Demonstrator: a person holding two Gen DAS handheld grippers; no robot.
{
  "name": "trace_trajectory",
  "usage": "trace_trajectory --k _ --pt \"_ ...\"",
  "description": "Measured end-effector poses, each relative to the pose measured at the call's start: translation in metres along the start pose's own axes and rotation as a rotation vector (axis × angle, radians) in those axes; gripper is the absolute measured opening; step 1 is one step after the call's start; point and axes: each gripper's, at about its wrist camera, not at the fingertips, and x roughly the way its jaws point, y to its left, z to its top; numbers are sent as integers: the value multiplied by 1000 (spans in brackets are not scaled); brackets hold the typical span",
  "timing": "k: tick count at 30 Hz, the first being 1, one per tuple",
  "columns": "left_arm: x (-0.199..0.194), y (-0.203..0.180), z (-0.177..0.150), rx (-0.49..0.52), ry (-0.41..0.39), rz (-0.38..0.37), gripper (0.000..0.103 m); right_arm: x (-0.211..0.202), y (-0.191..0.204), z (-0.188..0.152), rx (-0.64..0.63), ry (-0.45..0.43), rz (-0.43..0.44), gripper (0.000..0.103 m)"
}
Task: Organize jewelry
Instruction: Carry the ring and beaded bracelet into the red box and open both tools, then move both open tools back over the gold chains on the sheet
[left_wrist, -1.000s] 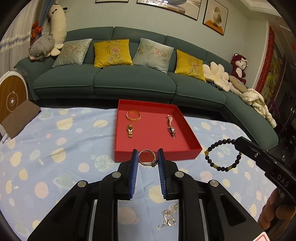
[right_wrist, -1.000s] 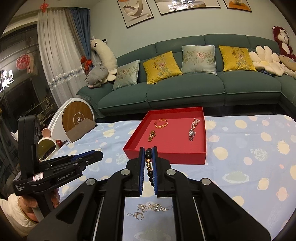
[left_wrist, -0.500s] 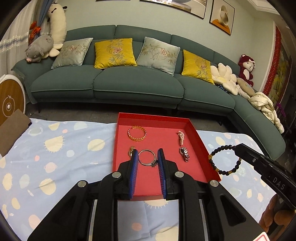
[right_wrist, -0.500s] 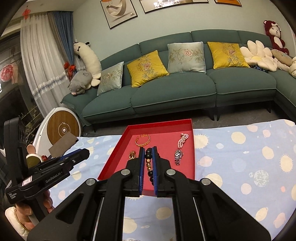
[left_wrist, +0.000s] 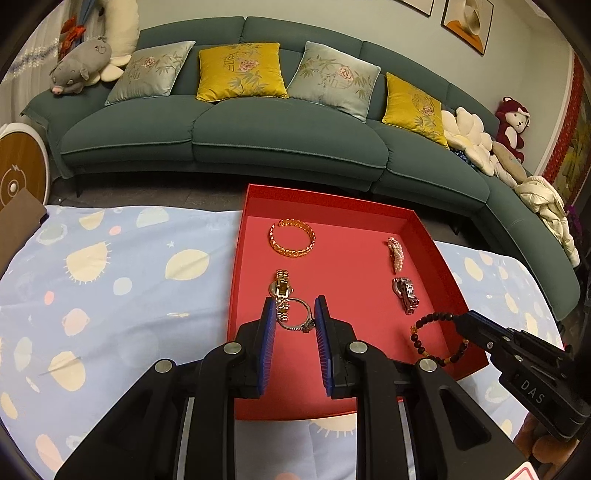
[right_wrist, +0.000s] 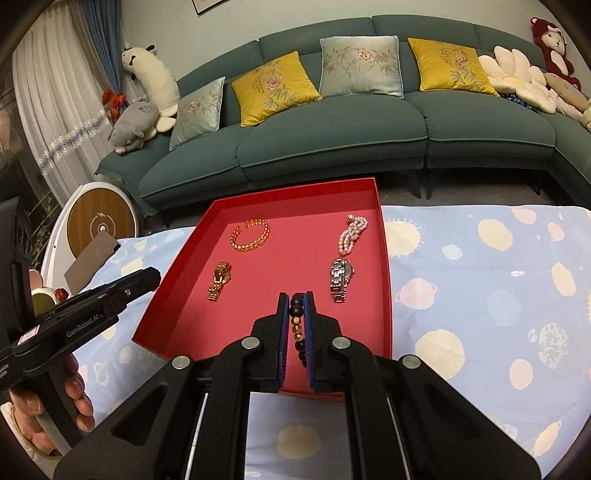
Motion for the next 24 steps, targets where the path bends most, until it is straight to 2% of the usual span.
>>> trace_trajectory --k 4,6,13,19,24 --pt "1 0 -2 10 -1 18 24 0 2 -3 -8 -6 -25 9" --pt "-1 1 0 4 -6 31 44 -4 2 -1 3 -20 -36 12" --pt "-30 3 8 -7 -50 14 44 -41 11 13 11 -131 -18 25" --pt "-74 0 9 11 -115 11 44 -80 30 13 -21 -206 34 26" --pt "-107 -1 -2 17 -148 18 44 -108 38 -8 -76 -207 29 26"
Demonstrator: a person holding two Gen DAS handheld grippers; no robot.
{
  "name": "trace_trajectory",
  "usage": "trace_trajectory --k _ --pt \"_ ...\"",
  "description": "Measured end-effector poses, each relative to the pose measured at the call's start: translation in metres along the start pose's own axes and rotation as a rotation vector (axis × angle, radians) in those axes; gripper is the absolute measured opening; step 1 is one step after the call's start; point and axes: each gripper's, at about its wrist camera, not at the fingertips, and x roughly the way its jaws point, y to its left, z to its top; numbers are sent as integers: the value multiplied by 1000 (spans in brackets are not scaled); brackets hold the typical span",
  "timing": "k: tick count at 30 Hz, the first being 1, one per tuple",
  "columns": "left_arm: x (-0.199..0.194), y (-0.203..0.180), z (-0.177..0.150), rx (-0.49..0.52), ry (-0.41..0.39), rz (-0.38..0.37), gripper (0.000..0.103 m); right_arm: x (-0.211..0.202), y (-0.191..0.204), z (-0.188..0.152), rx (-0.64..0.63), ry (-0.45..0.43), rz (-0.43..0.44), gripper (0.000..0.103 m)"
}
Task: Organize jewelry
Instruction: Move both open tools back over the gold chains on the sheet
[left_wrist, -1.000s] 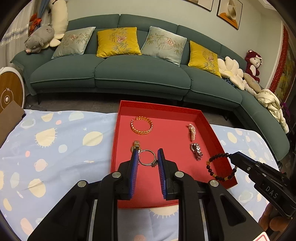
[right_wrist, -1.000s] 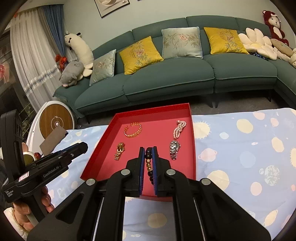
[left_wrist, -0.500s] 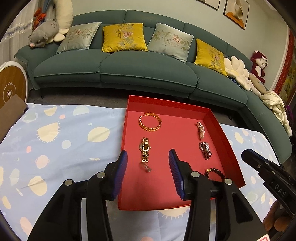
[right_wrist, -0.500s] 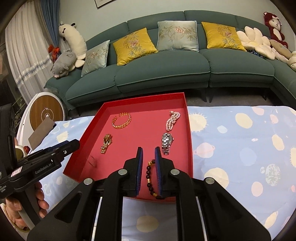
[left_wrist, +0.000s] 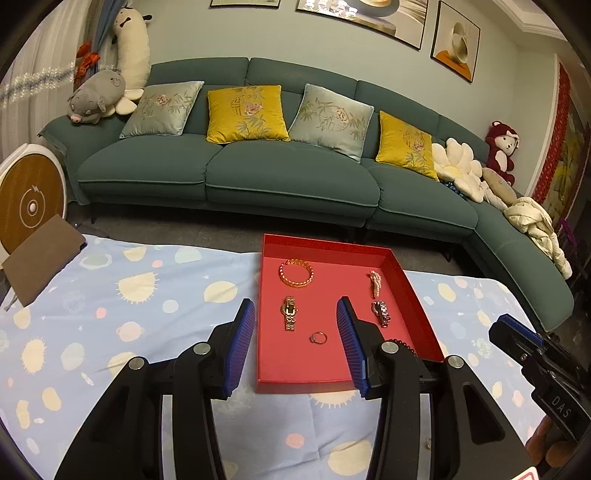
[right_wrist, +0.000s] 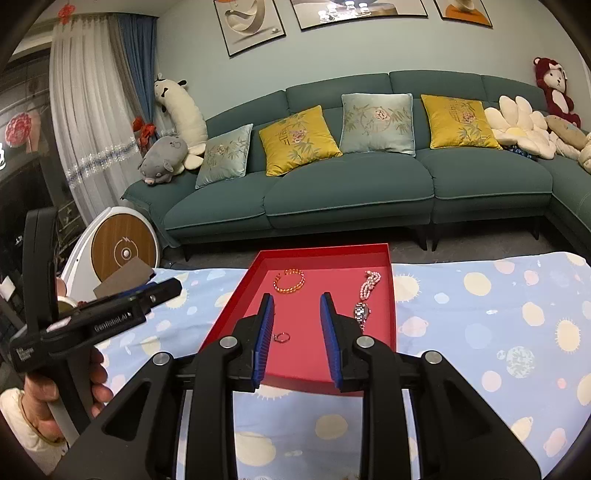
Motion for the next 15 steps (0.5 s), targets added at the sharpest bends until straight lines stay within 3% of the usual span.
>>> trace_trajectory --k 7,15 --pt "-36 3 -29 20 19 49 44 -27 11 -21 -62 45 -2 29" --pt "-54 -5 -69 11 70 26 44 -42 14 -68 -95 146 -2 31"
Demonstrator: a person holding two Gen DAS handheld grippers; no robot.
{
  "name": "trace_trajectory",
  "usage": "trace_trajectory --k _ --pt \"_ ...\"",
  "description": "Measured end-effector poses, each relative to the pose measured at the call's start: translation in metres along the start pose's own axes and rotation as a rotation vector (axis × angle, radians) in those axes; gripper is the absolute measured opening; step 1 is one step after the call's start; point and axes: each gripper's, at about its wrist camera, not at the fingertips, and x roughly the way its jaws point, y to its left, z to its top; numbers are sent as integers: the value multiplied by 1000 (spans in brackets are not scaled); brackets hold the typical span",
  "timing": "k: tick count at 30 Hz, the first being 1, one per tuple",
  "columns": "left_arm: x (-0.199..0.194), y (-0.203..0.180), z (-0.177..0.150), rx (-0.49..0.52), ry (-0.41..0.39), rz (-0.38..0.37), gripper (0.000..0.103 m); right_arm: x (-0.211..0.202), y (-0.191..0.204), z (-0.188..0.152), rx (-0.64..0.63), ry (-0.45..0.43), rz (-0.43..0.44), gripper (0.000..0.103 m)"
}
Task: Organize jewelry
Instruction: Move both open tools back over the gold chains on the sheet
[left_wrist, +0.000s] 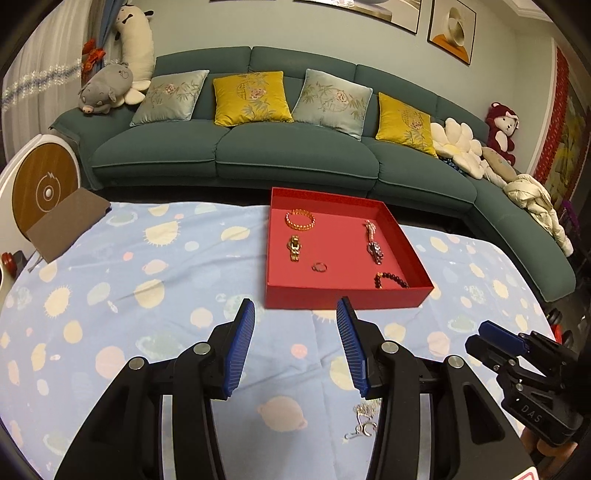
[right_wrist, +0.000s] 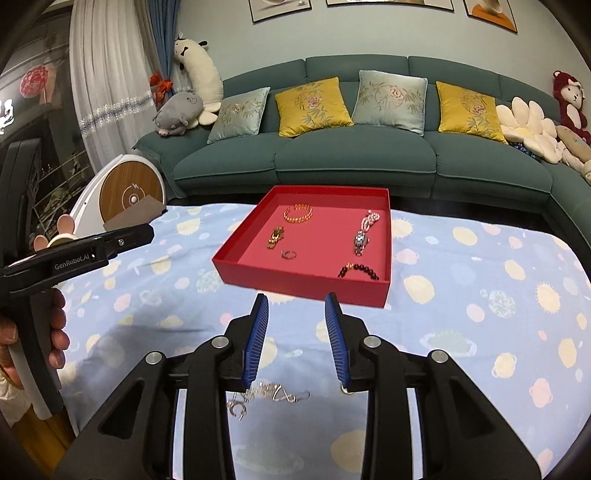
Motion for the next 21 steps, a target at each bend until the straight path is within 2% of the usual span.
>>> trace_trajectory --k 7,21 --pt "8 -5 -25 -8 54 14 44 14 -1 -36 -2 104 4 31" --pt "29 -10 -40 38 103 40 44 45 -11 -58 30 195 -4 33"
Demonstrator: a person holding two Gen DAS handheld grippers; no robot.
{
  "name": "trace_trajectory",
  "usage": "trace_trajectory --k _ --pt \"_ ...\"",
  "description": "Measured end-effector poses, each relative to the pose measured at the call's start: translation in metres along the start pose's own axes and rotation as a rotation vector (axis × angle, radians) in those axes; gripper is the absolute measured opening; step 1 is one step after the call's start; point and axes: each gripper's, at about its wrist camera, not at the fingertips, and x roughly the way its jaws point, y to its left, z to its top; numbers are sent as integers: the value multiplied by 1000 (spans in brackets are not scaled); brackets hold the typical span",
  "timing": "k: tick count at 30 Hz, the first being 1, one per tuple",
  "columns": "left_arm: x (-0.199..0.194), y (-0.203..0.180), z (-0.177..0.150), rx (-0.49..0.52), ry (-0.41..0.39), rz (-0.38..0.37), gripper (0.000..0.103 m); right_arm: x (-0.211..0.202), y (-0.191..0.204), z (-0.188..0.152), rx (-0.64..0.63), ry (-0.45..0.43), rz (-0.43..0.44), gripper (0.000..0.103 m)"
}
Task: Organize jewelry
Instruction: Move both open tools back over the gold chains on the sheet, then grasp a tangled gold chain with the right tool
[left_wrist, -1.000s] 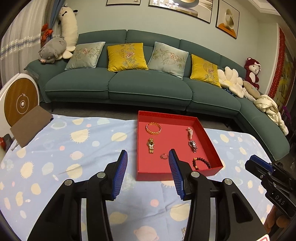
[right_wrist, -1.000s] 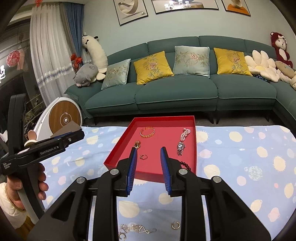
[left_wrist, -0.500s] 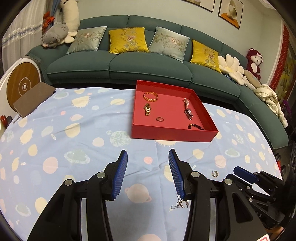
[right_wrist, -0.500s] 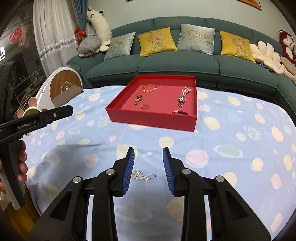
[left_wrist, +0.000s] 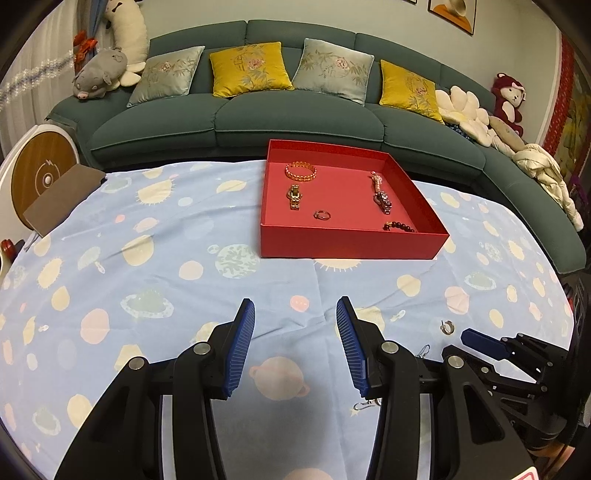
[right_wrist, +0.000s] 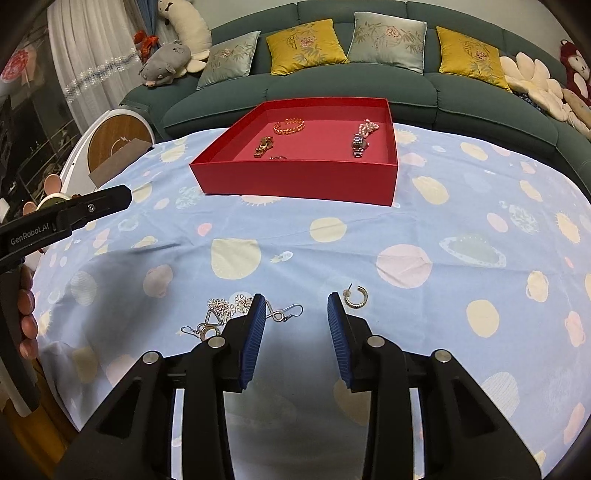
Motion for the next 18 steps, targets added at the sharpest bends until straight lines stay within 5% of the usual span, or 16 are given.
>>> trace_trajectory --k 18 --pt "8 -2 -13 31 47 -12 44 27 8 -7 -31 65 9 34"
